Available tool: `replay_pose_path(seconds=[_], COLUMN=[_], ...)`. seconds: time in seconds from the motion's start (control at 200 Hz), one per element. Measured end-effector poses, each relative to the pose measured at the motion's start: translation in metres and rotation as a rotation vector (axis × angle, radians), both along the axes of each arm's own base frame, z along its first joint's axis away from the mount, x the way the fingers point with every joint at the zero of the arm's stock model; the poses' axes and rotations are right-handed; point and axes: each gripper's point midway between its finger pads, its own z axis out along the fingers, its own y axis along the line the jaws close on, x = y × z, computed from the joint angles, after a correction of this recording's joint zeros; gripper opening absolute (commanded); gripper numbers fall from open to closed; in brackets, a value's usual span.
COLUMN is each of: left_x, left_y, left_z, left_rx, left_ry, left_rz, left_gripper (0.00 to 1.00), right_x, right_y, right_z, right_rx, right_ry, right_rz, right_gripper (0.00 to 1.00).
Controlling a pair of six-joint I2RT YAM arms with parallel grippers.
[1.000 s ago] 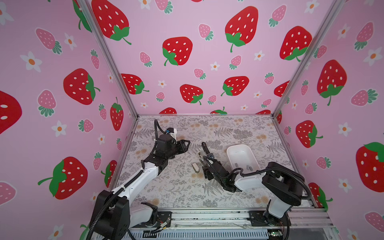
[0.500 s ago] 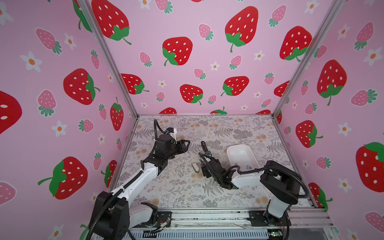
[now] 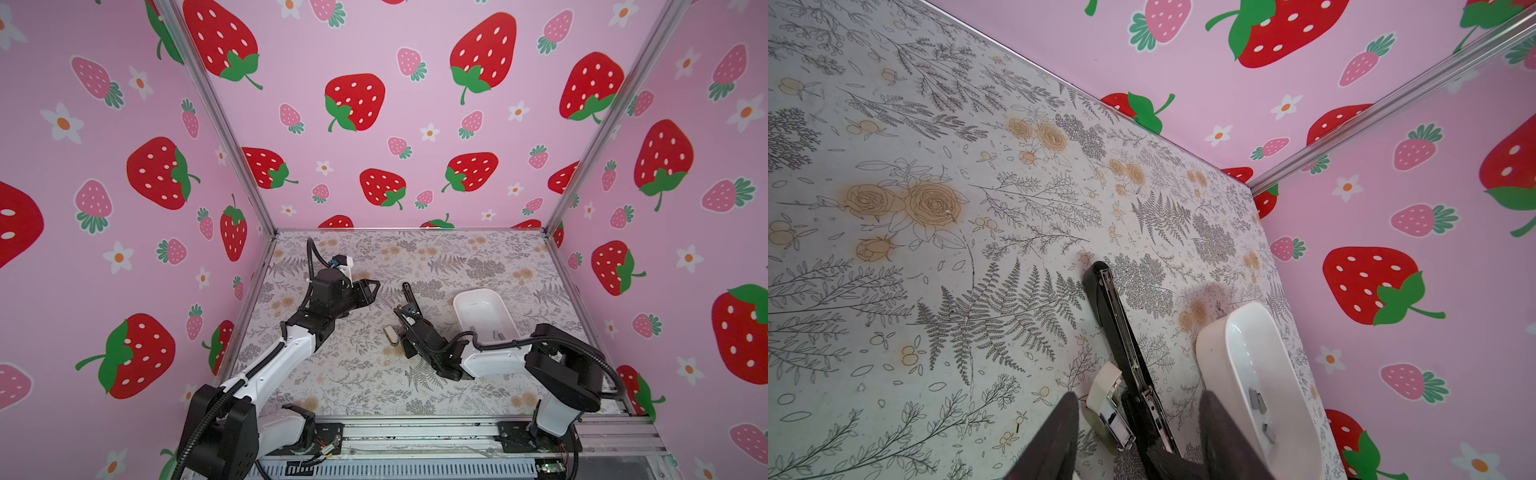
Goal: Load the staples into the stapler
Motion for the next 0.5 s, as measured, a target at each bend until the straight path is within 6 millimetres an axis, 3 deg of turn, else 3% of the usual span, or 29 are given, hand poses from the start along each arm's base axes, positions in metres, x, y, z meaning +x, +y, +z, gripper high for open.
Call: replay_pose_path(seconds=[0.5], left_x=[0.0], left_y=[0.0], left_z=[0.002], left_rx=[0.0], left_ry=[-0.005], left_rz=[-0.001], left_gripper=[0.5], right_x=[0.018], right_y=[-0.004], right_z=[-0.027], right_rx=[-0.039], right_ry=[0.06], right_rz=[-0.062], right_gripper=[0.51])
